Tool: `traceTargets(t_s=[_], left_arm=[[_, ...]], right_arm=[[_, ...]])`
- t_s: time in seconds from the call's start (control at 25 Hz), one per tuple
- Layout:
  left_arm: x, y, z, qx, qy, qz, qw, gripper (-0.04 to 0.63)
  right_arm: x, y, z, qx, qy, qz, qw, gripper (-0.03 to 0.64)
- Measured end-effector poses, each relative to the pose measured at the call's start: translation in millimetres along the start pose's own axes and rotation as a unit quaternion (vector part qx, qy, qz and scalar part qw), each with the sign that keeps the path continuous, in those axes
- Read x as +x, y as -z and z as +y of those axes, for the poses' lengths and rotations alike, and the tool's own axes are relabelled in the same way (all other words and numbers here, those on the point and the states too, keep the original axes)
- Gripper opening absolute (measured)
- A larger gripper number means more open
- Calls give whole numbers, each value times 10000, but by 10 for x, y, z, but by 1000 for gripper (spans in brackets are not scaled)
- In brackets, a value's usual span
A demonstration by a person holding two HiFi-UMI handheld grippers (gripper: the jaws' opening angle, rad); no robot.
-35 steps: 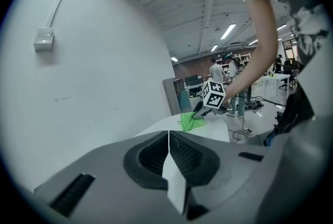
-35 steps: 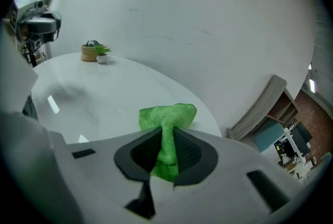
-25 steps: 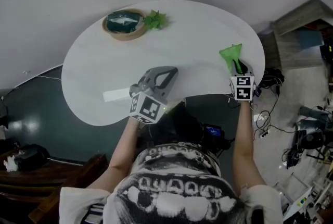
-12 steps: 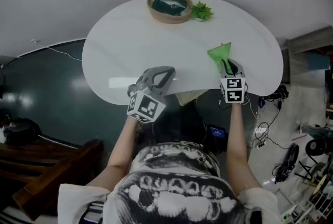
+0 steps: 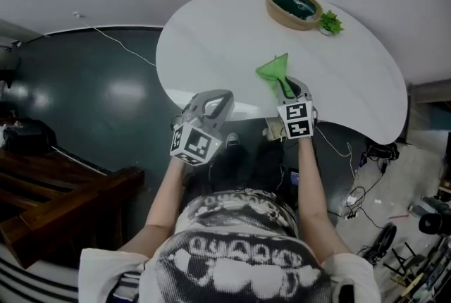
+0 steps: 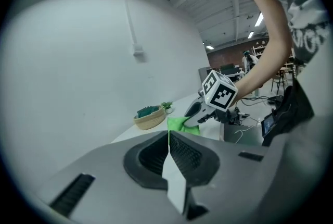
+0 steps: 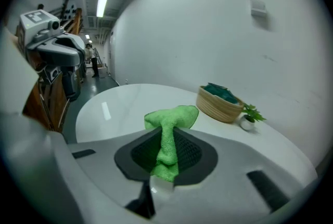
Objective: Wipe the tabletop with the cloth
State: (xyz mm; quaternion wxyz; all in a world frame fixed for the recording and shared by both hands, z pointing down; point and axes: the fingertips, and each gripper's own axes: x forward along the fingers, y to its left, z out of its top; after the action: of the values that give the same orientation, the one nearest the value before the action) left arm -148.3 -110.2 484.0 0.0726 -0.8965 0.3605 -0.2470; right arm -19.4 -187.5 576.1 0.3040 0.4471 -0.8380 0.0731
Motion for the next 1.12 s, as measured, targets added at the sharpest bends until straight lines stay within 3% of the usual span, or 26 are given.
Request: traceTargets(t_s=[0.36,0.68,0.88,1.12], left_arm=[[-878,515,277,-265,-597,253,9975,6],[-1258,802,425,-494,-989,449,9929,6],[-1335,825,434,-548,-1052,488,9917,6],[-1199,730,330,-486,-873,452,9940,6]], right_arm=[[372,-463,1488,-611,-1037,-169,9926,54],[530,-488,2411,-1034,-1840,-52,9775,54],[534,-308,2654,-1147,-2094,162,9710,54],[499,-148,2405,-1024,-1916,277,9757,54]])
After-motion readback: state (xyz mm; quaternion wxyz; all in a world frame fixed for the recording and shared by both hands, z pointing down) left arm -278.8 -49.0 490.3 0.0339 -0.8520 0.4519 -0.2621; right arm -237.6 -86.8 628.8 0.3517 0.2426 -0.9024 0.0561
